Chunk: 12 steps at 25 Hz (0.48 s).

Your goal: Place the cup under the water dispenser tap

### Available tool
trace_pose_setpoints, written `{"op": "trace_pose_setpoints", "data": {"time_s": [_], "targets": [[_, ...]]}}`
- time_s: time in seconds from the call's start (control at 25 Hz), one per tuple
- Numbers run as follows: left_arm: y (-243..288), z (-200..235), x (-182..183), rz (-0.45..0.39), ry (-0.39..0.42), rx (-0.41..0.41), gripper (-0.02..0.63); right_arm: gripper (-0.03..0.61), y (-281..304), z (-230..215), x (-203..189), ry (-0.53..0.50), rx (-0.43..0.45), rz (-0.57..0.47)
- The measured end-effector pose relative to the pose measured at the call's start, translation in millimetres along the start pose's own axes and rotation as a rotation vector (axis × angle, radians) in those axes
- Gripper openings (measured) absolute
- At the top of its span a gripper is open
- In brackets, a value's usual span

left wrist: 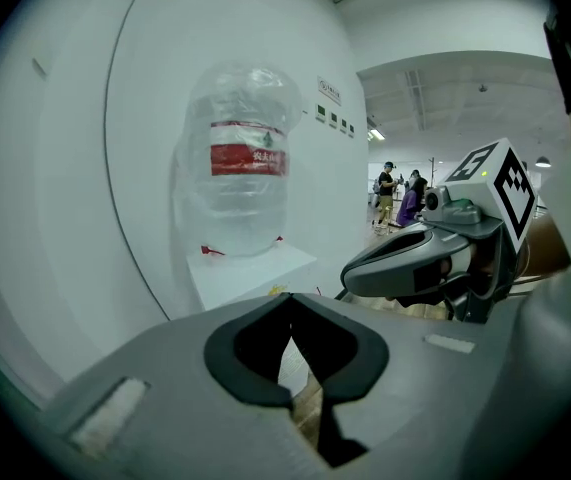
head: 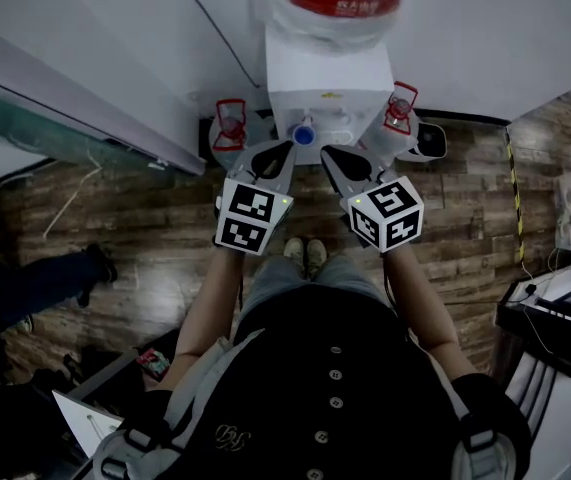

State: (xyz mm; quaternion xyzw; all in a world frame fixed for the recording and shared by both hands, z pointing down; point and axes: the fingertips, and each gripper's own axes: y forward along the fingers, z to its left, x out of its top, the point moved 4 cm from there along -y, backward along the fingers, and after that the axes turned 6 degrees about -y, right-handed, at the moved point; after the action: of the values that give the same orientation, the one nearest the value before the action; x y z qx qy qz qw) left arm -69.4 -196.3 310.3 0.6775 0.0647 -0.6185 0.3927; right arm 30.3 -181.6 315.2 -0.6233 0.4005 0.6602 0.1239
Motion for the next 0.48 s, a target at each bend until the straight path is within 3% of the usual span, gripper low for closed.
{"op": "trace_pose_setpoints", "data": {"time_s": [0.48], "targets": [[-16.9,-15.3,-9.5,-0.054,-0.093,-0.066,0.005,0.0,-15.7,16.4,-0.9,-0.011,-0.005,-0.031]]}}
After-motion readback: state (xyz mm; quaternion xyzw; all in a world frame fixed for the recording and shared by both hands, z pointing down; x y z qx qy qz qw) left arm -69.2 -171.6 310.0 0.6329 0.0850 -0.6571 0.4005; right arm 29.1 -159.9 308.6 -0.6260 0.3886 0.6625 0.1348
